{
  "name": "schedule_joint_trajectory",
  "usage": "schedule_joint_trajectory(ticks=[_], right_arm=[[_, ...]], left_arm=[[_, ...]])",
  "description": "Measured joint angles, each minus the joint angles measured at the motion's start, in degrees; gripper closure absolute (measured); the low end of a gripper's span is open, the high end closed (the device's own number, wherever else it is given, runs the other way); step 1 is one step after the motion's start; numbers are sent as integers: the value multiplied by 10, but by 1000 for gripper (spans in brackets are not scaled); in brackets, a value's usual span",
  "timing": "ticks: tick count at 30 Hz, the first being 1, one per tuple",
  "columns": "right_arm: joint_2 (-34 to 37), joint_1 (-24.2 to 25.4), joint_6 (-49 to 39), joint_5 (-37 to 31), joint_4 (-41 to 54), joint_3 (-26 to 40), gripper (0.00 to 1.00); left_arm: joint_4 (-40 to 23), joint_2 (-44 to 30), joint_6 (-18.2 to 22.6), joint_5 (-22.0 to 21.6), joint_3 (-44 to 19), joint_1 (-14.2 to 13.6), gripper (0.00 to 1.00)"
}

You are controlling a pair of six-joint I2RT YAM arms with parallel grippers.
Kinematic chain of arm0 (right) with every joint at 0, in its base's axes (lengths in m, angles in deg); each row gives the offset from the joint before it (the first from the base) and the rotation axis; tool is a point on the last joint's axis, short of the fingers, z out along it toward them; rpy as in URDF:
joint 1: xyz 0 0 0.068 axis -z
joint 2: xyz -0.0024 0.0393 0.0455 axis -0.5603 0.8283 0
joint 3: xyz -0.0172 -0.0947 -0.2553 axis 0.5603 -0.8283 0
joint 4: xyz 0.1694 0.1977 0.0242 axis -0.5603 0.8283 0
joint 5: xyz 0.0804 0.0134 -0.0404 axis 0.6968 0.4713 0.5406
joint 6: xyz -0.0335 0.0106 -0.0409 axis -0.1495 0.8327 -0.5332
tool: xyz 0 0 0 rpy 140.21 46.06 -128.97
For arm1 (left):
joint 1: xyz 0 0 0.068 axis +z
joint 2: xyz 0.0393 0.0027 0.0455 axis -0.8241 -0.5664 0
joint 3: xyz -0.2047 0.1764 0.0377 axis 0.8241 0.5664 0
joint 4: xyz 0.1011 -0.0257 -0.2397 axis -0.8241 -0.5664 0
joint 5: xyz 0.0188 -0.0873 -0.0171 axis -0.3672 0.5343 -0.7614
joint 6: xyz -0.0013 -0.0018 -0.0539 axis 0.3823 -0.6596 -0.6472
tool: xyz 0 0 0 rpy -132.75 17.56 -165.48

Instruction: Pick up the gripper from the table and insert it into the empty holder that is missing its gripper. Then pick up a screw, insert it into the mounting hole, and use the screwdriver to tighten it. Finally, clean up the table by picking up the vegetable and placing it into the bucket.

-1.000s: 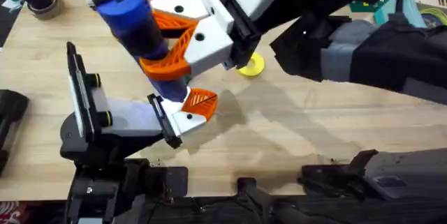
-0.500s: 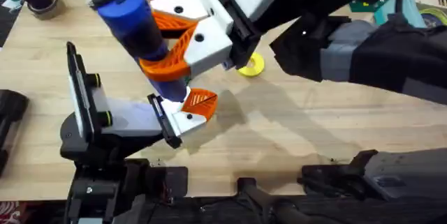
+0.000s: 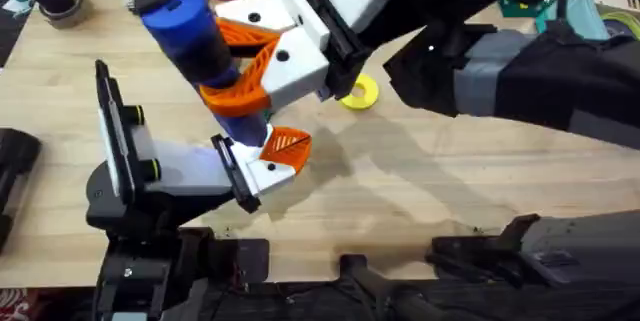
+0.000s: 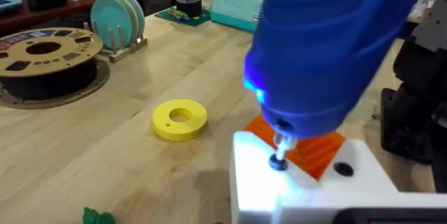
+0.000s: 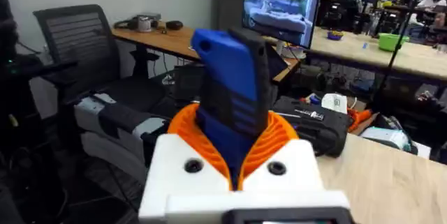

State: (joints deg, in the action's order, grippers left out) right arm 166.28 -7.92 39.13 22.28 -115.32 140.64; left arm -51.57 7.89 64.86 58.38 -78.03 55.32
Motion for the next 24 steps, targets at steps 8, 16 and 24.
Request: schedule_joint_trajectory(ticks=[8, 16, 24], right_arm=[[2, 0, 0, 0, 0, 0, 976], [2, 0, 0, 0, 1, 0, 976], [2, 0, 0, 0, 12, 0, 976]], left_arm=[[0, 0, 0, 0, 0, 0, 997], [0, 0, 0, 0, 0, 0, 997], [0, 0, 0, 0, 0, 0, 997]])
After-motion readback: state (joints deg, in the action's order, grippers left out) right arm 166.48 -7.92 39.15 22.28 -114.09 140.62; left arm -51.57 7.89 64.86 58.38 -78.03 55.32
